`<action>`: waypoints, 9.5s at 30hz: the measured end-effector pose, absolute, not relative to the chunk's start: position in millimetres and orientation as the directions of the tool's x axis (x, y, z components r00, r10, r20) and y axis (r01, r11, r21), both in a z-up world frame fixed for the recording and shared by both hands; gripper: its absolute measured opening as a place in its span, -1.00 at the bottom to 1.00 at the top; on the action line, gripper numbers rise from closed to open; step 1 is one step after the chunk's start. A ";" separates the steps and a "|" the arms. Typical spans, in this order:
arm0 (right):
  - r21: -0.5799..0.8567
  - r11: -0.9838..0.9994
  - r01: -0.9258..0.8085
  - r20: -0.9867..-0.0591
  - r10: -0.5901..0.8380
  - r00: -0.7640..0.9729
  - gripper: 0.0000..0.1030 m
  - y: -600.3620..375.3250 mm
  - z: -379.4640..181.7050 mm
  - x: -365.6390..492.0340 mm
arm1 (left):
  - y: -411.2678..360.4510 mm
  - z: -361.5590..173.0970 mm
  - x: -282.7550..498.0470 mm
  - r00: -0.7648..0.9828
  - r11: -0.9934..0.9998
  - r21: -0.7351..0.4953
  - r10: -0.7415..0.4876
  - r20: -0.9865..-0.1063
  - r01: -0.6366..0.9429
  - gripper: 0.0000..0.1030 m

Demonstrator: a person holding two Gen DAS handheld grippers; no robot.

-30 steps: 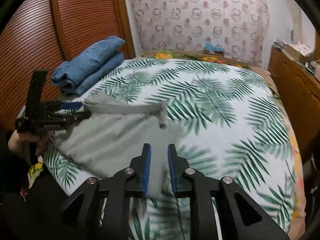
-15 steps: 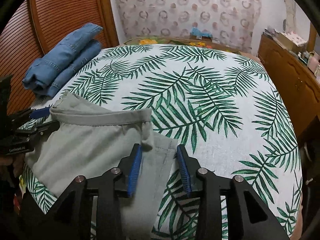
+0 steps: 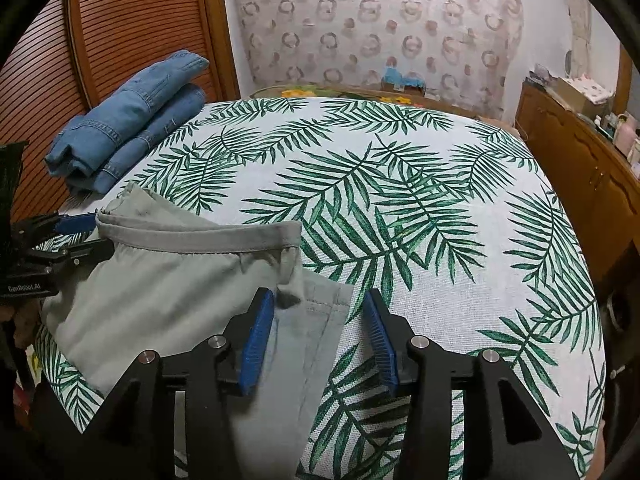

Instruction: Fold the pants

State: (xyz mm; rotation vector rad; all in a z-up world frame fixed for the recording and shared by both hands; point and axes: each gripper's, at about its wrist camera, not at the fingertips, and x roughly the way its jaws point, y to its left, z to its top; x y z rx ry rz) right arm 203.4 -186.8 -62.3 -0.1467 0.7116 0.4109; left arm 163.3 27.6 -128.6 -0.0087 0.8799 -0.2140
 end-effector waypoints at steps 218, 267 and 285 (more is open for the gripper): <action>-0.083 0.499 -0.862 -0.546 0.701 0.458 -0.41 5.1 39.1 443.0 | 209.5 -46.6 183.0 0.823 0.960 -0.071 0.194 -0.534 -0.272 -0.12; -0.064 0.676 -0.734 -0.374 0.666 0.645 -0.09 -107.8 47.7 239.4 | 137.2 -3.7 103.5 0.879 0.988 -0.023 0.123 -0.461 -0.150 0.65; -0.030 0.836 -0.548 -0.345 0.506 0.790 0.02 -174.2 54.5 127.1 | 73.0 21.4 77.1 0.905 0.998 -0.029 0.036 -0.423 -0.053 0.65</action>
